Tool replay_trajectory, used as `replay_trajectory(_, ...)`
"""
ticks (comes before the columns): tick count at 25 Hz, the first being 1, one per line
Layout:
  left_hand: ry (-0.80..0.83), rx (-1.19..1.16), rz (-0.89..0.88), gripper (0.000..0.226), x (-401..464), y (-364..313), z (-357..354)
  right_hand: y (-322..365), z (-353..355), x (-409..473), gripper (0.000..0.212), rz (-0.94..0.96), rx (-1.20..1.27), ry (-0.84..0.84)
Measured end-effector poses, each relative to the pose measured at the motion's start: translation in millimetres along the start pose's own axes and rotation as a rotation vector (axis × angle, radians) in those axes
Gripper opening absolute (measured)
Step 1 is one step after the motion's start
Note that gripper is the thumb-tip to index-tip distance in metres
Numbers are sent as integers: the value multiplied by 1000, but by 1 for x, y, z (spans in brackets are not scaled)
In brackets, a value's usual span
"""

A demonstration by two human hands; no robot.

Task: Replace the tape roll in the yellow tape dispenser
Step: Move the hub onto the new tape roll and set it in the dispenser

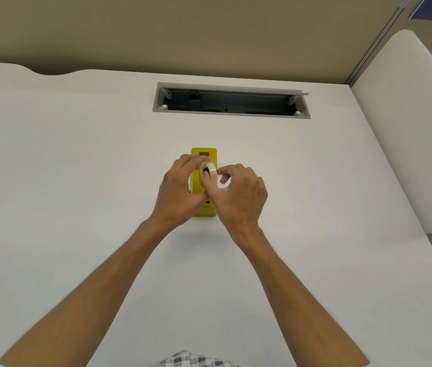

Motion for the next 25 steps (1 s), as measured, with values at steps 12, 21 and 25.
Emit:
replay_trajectory(12, 54, 187, -9, 42, 39, 25, -3, -4, -38, 34, 22, -23, -55, 66)
replay_trajectory(21, 84, 208, 18, 45, 38, 38, -2, -3, -49, 35, 23, -14, -121, 81)
replay_trajectory(25, 116, 163, 35, 41, 40, 40, -8, -8, -55, 36, 25, -27, -141, 116)
Point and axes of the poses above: each hand's wrist, its own x-axis towards the middle knuckle, its own z-axis out of the back of the hand, y = z × x, the point moved 8 cm from there along x, towards the middle knuckle, and after that the axes turned 10 degrees about y, right-handed, at the moved point
